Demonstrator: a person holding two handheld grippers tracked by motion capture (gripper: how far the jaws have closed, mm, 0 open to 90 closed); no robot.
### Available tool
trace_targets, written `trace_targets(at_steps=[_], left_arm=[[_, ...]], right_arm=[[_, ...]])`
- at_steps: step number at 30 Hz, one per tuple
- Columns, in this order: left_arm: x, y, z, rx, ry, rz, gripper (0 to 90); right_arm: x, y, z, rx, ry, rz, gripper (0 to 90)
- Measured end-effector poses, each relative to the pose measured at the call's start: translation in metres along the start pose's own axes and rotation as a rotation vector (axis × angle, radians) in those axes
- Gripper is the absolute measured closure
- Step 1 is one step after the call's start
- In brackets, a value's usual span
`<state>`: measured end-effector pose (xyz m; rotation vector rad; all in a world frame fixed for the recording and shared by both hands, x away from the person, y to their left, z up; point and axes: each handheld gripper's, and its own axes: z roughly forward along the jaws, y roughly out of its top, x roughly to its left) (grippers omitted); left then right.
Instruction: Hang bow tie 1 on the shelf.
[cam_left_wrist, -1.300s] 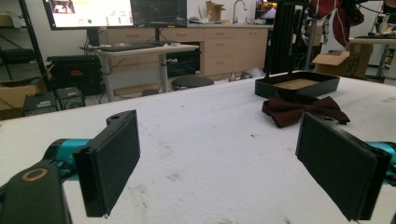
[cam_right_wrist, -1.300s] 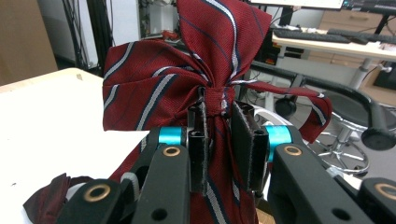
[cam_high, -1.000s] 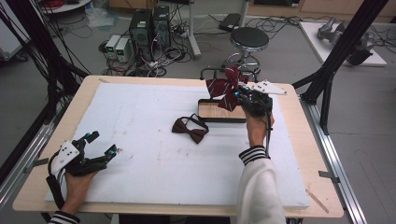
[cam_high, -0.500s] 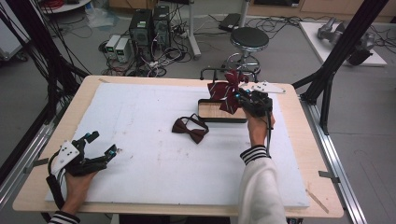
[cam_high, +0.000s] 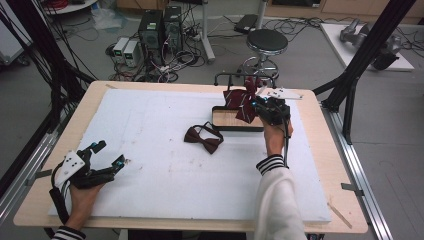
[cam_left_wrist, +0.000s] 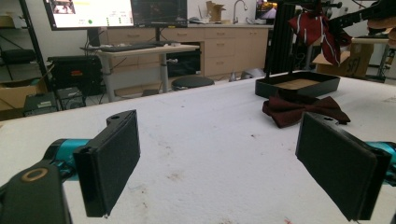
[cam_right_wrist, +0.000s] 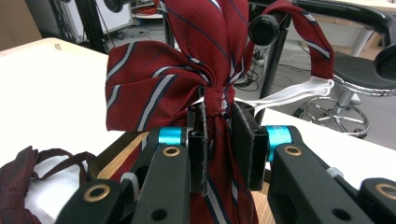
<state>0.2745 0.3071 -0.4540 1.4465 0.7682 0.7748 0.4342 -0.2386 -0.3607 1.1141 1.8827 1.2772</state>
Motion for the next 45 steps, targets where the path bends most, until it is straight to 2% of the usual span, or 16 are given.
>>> trace_targets(at_steps=[11, 15, 21, 22, 24, 27, 29, 31, 33, 45], left_arm=[[0.0001, 0.0, 0.0, 0.001, 0.0, 0.0, 14.2], [0.0001, 0.0001, 0.0, 0.001, 0.0, 0.0, 14.2], [0.0001, 0.0, 0.0, 0.0, -0.001, 0.0, 14.2], [0.0001, 0.0001, 0.0, 0.001, -0.001, -0.001, 14.2], [0.0001, 0.0, 0.0001, 0.001, -0.001, 0.0, 14.2], [0.0002, 0.0001, -0.0001, 0.0, -0.001, -0.002, 14.2], [0.0002, 0.0, 0.0, 0.0, -0.001, -0.002, 14.2], [0.0002, 0.0, -0.0001, 0.0, -0.001, -0.001, 14.2], [0.0002, 0.0, -0.0001, -0.001, -0.001, -0.002, 14.2], [0.0002, 0.0, -0.0001, -0.002, -0.001, -0.001, 14.2]], right_arm=[[0.0006, -0.0016, 0.0042, 0.007, 0.002, -0.001, 76.5], [-0.0009, -0.0027, 0.0049, 0.006, 0.011, 0.014, 75.7], [-0.0004, -0.0031, 0.0055, 0.009, 0.023, 0.023, 71.4], [-0.0003, -0.003, 0.0057, 0.005, 0.019, 0.018, 67.5], [0.0016, -0.0021, 0.0057, -0.004, 0.016, 0.022, 52.7], [0.0034, -0.0016, 0.0062, -0.021, 0.006, 0.033, 40.7], [0.0051, -0.001, 0.0065, -0.026, -0.023, 0.036, 28.2], [0.0058, -0.0009, 0.0067, -0.027, -0.032, 0.045, 26.3], [0.0062, -0.0005, 0.0058, -0.034, -0.038, 0.054, 20.6], [0.0057, 0.0022, -0.0028, -0.038, -0.024, 0.066, 16.8]])
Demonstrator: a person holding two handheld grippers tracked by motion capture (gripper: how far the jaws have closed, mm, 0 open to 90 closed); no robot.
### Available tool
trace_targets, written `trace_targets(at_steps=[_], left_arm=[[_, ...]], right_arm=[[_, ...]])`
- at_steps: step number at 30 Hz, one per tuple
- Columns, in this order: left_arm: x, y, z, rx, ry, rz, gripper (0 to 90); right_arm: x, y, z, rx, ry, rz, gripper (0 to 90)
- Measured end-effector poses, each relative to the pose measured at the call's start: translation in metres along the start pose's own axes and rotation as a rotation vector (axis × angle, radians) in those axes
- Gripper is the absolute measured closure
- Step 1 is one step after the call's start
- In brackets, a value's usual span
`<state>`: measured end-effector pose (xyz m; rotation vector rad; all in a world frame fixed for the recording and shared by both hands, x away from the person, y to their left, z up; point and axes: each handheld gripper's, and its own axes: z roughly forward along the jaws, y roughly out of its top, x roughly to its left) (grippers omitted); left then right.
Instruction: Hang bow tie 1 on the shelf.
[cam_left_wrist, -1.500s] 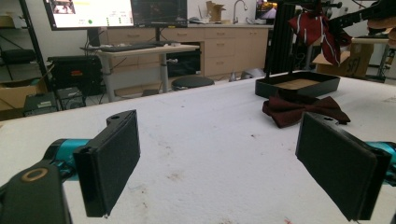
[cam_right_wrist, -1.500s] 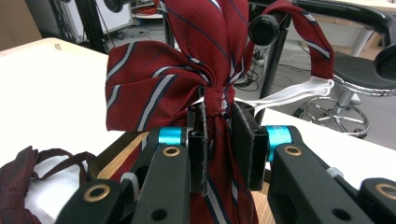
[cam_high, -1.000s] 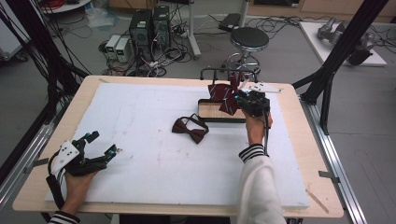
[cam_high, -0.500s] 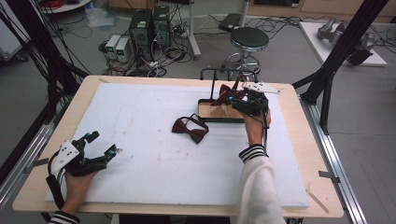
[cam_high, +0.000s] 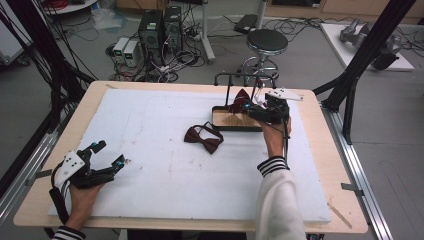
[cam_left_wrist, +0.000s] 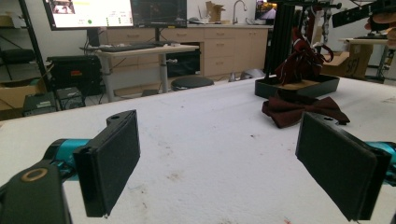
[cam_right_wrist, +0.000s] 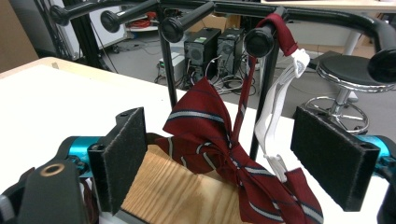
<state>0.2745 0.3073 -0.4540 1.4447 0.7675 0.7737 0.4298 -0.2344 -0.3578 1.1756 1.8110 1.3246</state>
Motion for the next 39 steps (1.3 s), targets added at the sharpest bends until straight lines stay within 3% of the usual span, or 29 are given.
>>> trace_targets(at_steps=[6, 12, 14, 15, 16, 22, 24, 28, 39], left_arm=[[0.0, 0.0, 0.0, -0.001, 0.0, -0.001, 14.2], [0.0, 0.0, 0.0, 0.0, 0.0, -0.004, 14.1], [0.001, 0.0, 0.0, 0.0, -0.002, -0.008, 14.2], [0.001, 0.0, 0.0, 0.0, -0.002, -0.008, 14.2], [0.001, 0.0, 0.0, -0.002, -0.002, -0.008, 14.2], [0.001, 0.0, -0.001, -0.005, -0.003, -0.006, 14.2], [0.001, 0.0, -0.001, -0.007, -0.001, -0.004, 14.2], [0.0, 0.0, -0.001, -0.01, -0.001, -0.004, 14.2], [0.001, 0.0, -0.001, -0.012, -0.001, -0.006, 14.1]], right_arm=[[0.002, 0.004, -0.01, -0.006, 0.023, 0.003, 15.2], [0.003, 0.008, -0.036, -0.052, 0.059, 0.021, 13.7], [0.005, 0.007, -0.051, -0.083, 0.067, 0.014, 13.5], [0.005, 0.007, -0.051, -0.083, 0.067, 0.014, 13.5], [0.007, 0.005, -0.064, -0.111, 0.073, 0.006, 13.1], [0.014, -0.004, -0.091, -0.165, 0.074, -0.009, 13.1], [0.017, -0.012, -0.106, -0.195, 0.076, -0.009, 13.1], [0.018, -0.021, -0.116, -0.201, 0.07, -0.029, 13.1], [0.024, -0.075, -0.146, -0.26, 0.069, -0.056, 13.1]])
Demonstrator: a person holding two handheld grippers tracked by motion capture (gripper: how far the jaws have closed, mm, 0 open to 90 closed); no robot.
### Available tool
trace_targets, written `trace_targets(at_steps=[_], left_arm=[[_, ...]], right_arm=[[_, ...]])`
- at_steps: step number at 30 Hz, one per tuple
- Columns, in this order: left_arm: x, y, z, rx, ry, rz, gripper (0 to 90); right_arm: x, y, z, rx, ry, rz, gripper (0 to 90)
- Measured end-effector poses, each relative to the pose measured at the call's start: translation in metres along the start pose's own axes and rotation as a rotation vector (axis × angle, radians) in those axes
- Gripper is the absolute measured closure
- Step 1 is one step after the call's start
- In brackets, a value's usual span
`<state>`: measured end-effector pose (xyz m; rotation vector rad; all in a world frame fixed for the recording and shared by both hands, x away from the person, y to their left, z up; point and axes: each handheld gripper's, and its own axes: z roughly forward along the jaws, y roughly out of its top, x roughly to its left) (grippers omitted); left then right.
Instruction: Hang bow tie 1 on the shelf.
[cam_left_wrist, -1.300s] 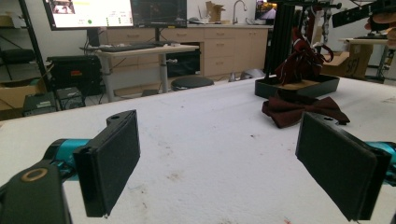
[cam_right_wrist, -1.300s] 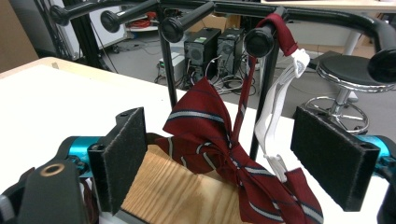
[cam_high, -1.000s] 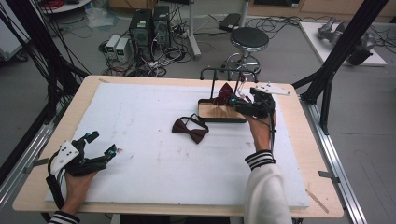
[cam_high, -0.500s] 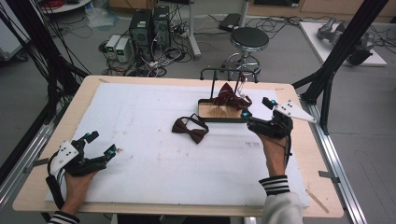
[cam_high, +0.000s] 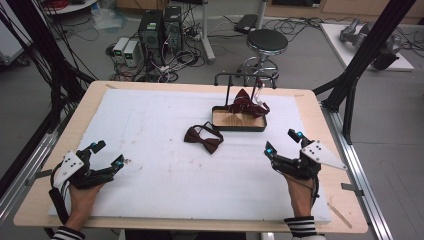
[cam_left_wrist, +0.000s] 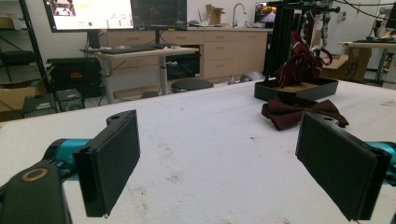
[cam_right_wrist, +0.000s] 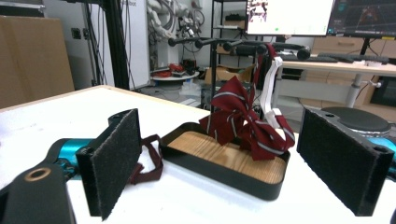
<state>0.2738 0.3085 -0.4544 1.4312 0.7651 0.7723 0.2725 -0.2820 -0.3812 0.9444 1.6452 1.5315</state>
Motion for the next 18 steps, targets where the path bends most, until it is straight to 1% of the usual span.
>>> trace_targets(at_steps=[2, 4, 5, 6, 8, 9, 11, 12, 14, 17, 18], left_arm=[[0.0, 0.0, 0.0, 0.0, 0.001, -0.001, 14.2], [0.0, 0.0, 0.0, 0.0, 0.0, 0.0, 14.2], [0.0, 0.0, 0.0, -0.001, 0.001, 0.0, 14.2], [0.0, 0.0, 0.0, 0.0, 0.001, 0.0, 14.2], [0.0, 0.0, 0.0, -0.001, 0.001, -0.001, 14.2], [0.0, 0.0, 0.0, -0.002, 0.001, -0.001, 14.1], [0.0, 0.0, 0.0, -0.001, 0.001, -0.001, 14.2], [0.0, 0.0, 0.0, -0.003, 0.001, -0.001, 14.2], [0.0, 0.0, 0.0, -0.002, 0.001, 0.001, 14.2], [0.0, 0.0, -0.001, -0.001, 0.001, 0.001, 14.1], [0.0, 0.0, 0.0, -0.002, 0.0, -0.001, 14.1]], right_arm=[[0.001, -0.004, -0.002, -0.002, 0.001, 0.001, 13.1], [0.002, -0.01, -0.004, 0.005, -0.001, 0.016, 13.1], [0.003, -0.016, -0.005, 0.011, -0.003, 0.041, 12.2], [0.003, -0.017, -0.004, 0.031, -0.006, 0.042, 11.9], [0.003, -0.018, -0.003, 0.039, -0.008, 0.035, 11.9], [0.006, -0.018, -0.001, 0.03, -0.008, 0.016, 11.9], [0.009, -0.018, 0.001, 0.027, -0.016, 0.004, 11.9], [0.01, -0.019, 0.002, 0.028, -0.01, 0.013, 11.9], [0.011, -0.02, 0.003, 0.043, -0.005, 0.017, 11.9], [0.013, -0.019, 0.004, 0.039, 0.003, 0.022, 11.9], [0.014, -0.019, 0.004, 0.037, 0.0, 0.016, 11.9]])
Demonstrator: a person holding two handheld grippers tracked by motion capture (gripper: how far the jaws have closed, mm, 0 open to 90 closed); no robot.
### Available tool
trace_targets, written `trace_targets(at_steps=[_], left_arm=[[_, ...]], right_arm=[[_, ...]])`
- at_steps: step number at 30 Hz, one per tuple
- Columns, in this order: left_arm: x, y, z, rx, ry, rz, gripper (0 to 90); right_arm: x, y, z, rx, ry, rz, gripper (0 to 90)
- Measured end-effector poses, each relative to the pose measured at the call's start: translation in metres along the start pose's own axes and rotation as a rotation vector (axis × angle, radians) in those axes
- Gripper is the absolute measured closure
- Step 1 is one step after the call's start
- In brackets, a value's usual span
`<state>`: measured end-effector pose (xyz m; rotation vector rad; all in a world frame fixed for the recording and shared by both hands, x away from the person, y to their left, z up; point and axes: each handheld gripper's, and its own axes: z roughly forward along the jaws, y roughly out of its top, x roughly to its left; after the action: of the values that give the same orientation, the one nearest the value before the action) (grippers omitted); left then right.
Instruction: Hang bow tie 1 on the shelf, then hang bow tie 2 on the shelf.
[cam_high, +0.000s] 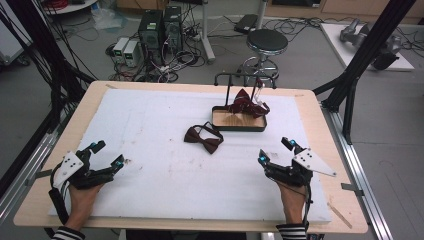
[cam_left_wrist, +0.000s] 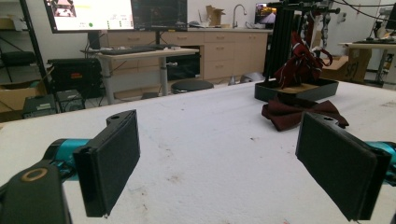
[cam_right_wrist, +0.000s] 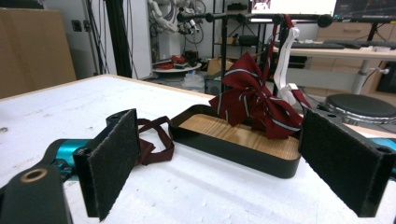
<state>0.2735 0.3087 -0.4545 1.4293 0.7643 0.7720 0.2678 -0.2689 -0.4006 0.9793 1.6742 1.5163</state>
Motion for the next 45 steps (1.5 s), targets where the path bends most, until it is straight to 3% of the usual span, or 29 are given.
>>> trace_targets(at_steps=[30, 45], left_arm=[[0.0, 0.0, 0.001, 0.004, -0.001, -0.001, 14.1], [0.001, 0.0, 0.0, 0.003, -0.001, -0.005, 14.1]], right_arm=[[0.0, 0.002, 0.002, 0.002, 0.003, 0.005, 12.0], [0.002, 0.015, 0.014, 0.044, 0.075, -0.001, 12.0]])
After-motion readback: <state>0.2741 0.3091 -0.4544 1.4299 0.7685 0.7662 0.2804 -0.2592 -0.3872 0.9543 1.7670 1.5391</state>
